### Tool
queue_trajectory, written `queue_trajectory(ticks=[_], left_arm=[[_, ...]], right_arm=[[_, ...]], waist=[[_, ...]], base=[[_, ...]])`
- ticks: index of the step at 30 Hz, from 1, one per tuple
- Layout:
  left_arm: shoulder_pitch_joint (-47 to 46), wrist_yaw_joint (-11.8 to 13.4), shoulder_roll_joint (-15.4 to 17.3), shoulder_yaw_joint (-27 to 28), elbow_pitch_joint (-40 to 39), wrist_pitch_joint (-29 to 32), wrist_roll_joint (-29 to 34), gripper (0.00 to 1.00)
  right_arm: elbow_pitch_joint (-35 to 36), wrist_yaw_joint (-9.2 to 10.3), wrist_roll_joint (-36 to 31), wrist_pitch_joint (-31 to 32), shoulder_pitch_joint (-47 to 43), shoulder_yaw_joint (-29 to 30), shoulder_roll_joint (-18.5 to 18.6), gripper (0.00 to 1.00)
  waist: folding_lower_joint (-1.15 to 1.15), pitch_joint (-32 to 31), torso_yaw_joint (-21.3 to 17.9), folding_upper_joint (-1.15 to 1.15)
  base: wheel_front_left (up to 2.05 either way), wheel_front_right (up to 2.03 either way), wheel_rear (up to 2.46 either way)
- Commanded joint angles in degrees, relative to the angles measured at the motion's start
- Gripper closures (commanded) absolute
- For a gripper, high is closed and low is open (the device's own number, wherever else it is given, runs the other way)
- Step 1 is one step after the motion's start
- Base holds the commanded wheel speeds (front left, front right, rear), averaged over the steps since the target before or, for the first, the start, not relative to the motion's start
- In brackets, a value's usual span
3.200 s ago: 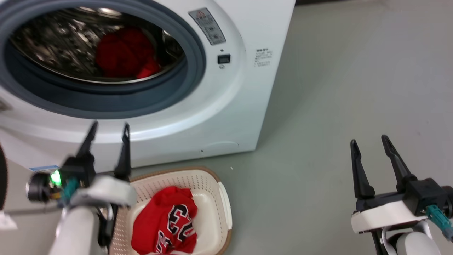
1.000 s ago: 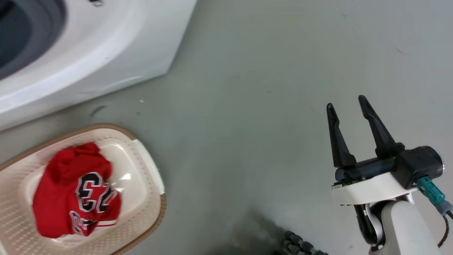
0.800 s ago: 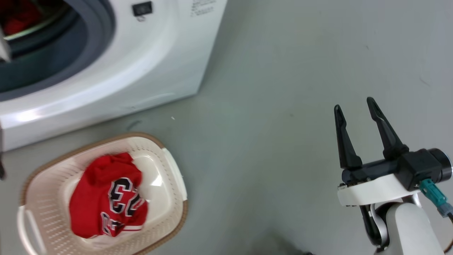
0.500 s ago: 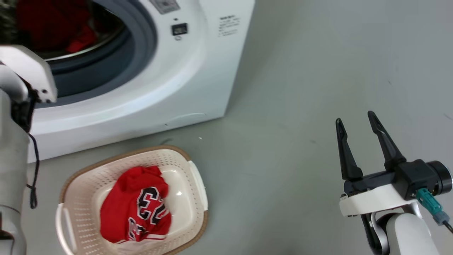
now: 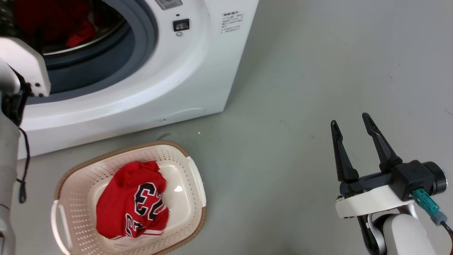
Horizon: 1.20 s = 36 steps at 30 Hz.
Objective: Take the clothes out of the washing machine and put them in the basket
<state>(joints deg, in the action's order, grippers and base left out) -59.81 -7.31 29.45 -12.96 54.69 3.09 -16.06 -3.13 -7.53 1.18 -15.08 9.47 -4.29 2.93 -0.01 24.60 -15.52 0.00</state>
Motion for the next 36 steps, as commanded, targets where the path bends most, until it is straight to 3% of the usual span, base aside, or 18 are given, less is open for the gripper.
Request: queue_trajectory(ticks=[1, 8, 20, 26, 33, 34, 36], left_arm=[[-1.1, 0.0, 0.2, -0.3, -0.4, 0.4, -0.2, 0.0], [-8.9, -0.1, 1.1, -2.8, -1.3, 12.8, -1.7, 0.0], [-24.8, 2.2, 8.7, -5.7, 1.0, 37.5, 1.6, 0.0], [-26.4, 4.2, 11.3, -6.4, 0.9, 43.4, 2.7, 0.0], [-23.8, 4.5, 11.0, -6.6, 1.3, 47.4, 1.3, 0.01], [-23.5, 4.6, 10.8, -6.5, 1.6, 48.1, 0.8, 1.0], [-22.9, 4.5, 10.8, -6.2, 1.1, 48.4, 0.1, 1.0]], right_arm=[[0.2, 0.08, 0.4, -0.1, 0.5, -0.1, -0.1, 0.0], [0.6, 0.08, 2.4, -0.1, 2.1, -1.8, -0.1, 0.0], [0.7, 0.08, 7.5, -0.1, 3.2, -7.6, -0.1, 0.0], [1.1, 0.08, 8.6, -0.1, 2.8, -8.8, -0.1, 0.0], [1.9, 0.08, 8.8, -0.1, 2.8, -8.3, -0.1, 0.0], [2.0, 0.08, 8.8, -0.1, 2.9, -8.3, -0.1, 0.0], [2.0, 0.08, 8.6, -0.1, 3.2, -8.2, -0.1, 0.0]], waist=[[0.01, 1.3, -1.1, 0.0], [0.01, 8.1, -4.3, 0.0], [0.01, 18.1, -13.1, 0.0], [0.01, 20.2, -14.8, 0.0], [0.01, 21.2, -14.4, 0.0], [0.01, 21.3, -14.4, 0.0], [0.01, 21.5, -14.3, 0.0]], base=[[0.0, 0.0, 0.0], [0.0, 0.0, 0.0], [0.0, 0.0, 0.0], [0.0, 0.0, 0.0], [0.0, 0.0, 0.0], [0.0, 0.0, 0.0], [0.0, 0.0, 0.0]])
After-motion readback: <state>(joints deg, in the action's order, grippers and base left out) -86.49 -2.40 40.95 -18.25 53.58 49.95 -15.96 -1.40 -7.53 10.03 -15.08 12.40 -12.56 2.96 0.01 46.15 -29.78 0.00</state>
